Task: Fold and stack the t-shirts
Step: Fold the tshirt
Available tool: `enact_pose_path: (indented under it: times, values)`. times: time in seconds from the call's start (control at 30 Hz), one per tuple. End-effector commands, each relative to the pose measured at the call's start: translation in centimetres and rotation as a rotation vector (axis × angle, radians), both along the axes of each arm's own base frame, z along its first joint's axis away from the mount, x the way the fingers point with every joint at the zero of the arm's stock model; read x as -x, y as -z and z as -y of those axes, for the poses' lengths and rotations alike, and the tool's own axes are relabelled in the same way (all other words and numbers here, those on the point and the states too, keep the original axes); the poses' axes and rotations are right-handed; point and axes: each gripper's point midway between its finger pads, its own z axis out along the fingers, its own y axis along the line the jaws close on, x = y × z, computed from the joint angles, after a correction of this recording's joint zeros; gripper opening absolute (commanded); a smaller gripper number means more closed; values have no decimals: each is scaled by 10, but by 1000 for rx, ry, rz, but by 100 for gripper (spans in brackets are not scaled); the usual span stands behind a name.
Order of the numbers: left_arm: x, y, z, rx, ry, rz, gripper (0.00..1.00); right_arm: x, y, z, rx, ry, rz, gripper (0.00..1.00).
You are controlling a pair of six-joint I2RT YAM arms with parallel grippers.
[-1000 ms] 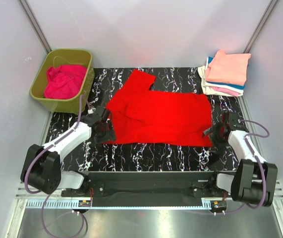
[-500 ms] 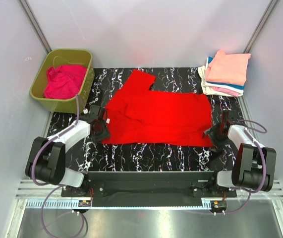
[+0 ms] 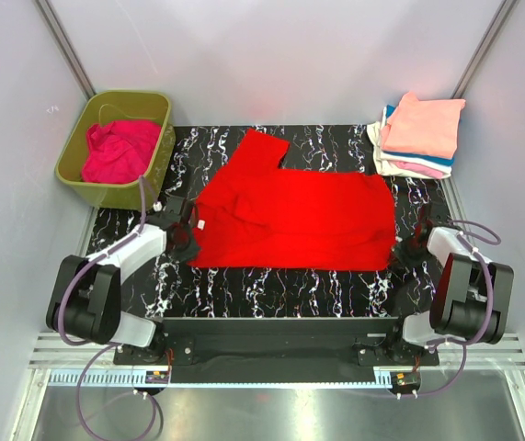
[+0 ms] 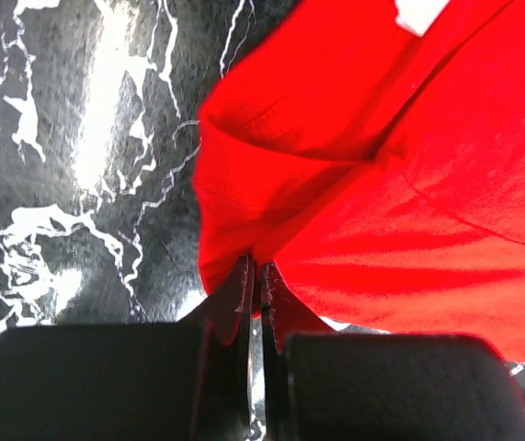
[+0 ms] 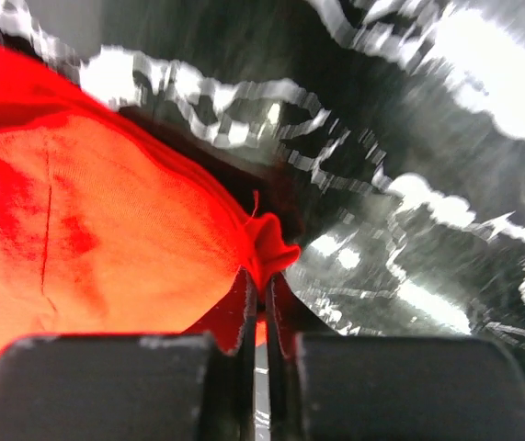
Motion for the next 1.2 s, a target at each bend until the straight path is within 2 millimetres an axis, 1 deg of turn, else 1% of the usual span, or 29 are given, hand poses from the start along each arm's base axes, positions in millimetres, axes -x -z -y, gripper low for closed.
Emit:
enact_pose_path:
  times: [0.0,0.03,0.13,0.2,0.33,0.37,0.4,0.43,0.5,0.53,0.57,0.6,0.63,0.67,0.7,0.73,0.77,0.8,0.83,0.87,0.9,0.93,0.97,1.0,1.03,1.07,1.1,1.13,1.17]
  values:
    - [1,-16,0,35,-27,51,0,-9,-1,40,114,63,-1,0]
    - [4,-17,3,56,-38,49,0,-9,1,44,95,88,-4,0]
    - [15,-20,7,104,-67,51,0,-11,4,49,79,119,-15,0]
    - [23,-20,6,116,-84,50,0,-11,5,54,75,139,-22,0]
    - [43,-16,7,151,-116,26,0,-6,5,51,65,122,-28,0]
    - [52,-13,11,184,-112,14,0,-4,5,50,66,115,-30,0]
    - [56,-12,14,204,-116,14,0,-3,3,50,69,109,-27,0]
    - [60,-13,18,237,-125,11,0,-1,-1,51,79,113,-25,4]
    - [73,-10,19,254,-134,3,0,0,-5,54,99,121,-21,13]
    - [77,-11,18,253,-137,2,0,4,-7,56,117,128,-34,35]
    - [78,-16,16,253,-138,19,1,2,-12,59,126,138,-25,49]
    - [83,-17,14,246,-151,9,6,3,-14,61,132,143,-25,62]
    - [84,-21,17,262,-140,19,9,4,-17,61,133,149,-29,75]
    - [82,-29,20,281,-128,50,20,1,-22,62,135,157,-14,85]
    - [85,-33,19,282,-131,47,29,-1,-28,62,140,158,4,88]
    - [83,-38,18,276,-131,62,38,-1,-31,61,137,158,14,89]
    - [74,-54,18,276,-124,109,45,-4,-38,63,143,158,32,90]
    - [72,-61,14,250,-104,124,47,-6,-47,64,154,160,58,90]
    - [65,-69,9,217,-103,155,47,-7,-52,62,150,156,74,90]
    - [53,-86,8,203,-93,196,48,-10,-57,60,147,142,98,89]
    - [46,-93,6,178,-69,224,48,-13,-61,56,140,122,120,86]
    - [35,-108,7,176,-56,268,48,-19,-69,50,131,105,161,85]
    - [27,-109,9,167,-41,264,47,-25,-74,39,136,56,185,83]
    - [16,-115,12,169,-12,296,42,-30,-81,26,118,8,218,82]
    - [10,-119,17,184,7,305,40,-40,-94,10,109,-61,287,81]
    - [0,-120,21,185,16,301,35,-51,-109,-3,109,-116,339,81]
    - [-10,-123,25,193,27,323,31,-58,-120,-36,91,-227,386,78]
    - [-16,-124,30,206,40,327,23,-66,-131,-55,75,-288,426,74]
    - [-22,-119,33,210,45,313,20,-77,-151,-70,76,-339,480,70]
